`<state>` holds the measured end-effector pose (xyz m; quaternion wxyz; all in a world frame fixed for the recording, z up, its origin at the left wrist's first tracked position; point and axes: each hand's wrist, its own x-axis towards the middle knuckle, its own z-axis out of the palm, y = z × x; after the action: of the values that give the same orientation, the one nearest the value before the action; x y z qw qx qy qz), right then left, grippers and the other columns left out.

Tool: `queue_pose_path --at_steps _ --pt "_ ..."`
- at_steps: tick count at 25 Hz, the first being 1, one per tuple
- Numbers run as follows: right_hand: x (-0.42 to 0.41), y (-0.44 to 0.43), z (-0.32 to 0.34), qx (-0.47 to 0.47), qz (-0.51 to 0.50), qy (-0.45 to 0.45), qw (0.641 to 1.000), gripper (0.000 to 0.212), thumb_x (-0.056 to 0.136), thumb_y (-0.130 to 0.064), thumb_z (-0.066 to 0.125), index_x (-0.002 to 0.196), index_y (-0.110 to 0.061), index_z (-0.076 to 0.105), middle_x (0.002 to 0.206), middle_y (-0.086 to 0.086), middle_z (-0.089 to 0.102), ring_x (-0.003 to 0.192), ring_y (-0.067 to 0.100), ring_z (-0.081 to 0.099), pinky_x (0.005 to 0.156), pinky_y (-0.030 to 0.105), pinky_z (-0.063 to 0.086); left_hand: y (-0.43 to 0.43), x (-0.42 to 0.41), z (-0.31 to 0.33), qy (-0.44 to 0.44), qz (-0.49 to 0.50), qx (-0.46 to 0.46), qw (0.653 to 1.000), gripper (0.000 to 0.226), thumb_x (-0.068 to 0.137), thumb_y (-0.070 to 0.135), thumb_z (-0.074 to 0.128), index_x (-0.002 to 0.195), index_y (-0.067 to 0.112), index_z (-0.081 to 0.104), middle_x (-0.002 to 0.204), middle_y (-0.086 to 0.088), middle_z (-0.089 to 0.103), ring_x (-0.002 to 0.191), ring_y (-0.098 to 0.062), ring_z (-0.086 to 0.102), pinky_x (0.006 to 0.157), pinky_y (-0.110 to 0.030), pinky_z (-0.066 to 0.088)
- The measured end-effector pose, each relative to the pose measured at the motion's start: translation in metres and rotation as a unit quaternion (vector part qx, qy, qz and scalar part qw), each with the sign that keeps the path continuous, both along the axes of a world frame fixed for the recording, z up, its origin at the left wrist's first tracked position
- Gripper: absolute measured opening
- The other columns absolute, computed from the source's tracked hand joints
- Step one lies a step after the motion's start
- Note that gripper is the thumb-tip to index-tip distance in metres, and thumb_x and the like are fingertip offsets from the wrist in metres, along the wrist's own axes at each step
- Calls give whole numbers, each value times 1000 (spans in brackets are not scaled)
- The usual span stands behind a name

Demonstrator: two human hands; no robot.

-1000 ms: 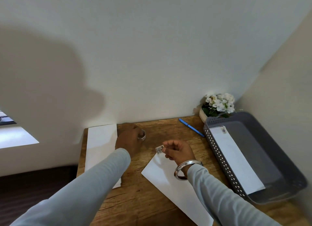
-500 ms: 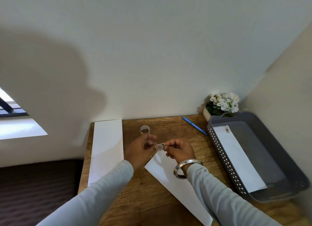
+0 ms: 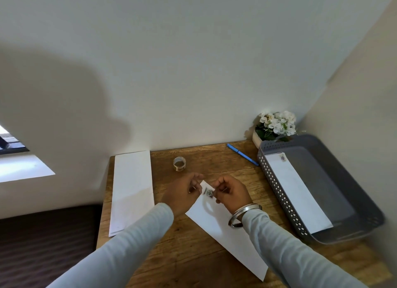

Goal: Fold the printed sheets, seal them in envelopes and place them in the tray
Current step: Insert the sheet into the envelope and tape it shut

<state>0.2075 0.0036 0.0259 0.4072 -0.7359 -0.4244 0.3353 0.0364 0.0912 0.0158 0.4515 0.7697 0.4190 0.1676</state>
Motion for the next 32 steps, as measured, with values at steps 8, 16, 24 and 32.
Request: queue_pose_path --at_steps 8,16,24,32 --pt "5 22 -15 -83 -137 150 976 17 78 10 69 78 -7 67 80 14 74 61 25 69 63 40 59 9 20 -18 170 13 -40 984 59 80 30 79 132 27 52 124 7 60 111 -21 61 90 -32 53" --pt "-2 28 -25 -103 -132 141 976 16 79 9 67 79 -7 69 82 15 74 63 24 69 65 41 60 18 35 -28 135 70 -79 985 37 81 16 77 115 27 67 103 4 69 100 -19 64 96 -40 54" --pt "3 29 -31 -96 -118 145 978 10 82 3 71 85 -6 67 77 16 72 58 21 67 56 34 59 24 39 -27 137 46 -86 986 18 87 13 69 92 29 76 90 10 73 88 -11 66 91 -37 56" --pt "4 29 -35 -98 -128 129 978 12 81 4 72 86 -4 65 78 18 72 58 25 67 58 40 60 23 37 -27 78 50 -120 988 19 85 14 75 98 28 78 93 11 74 92 -7 66 89 -29 54"
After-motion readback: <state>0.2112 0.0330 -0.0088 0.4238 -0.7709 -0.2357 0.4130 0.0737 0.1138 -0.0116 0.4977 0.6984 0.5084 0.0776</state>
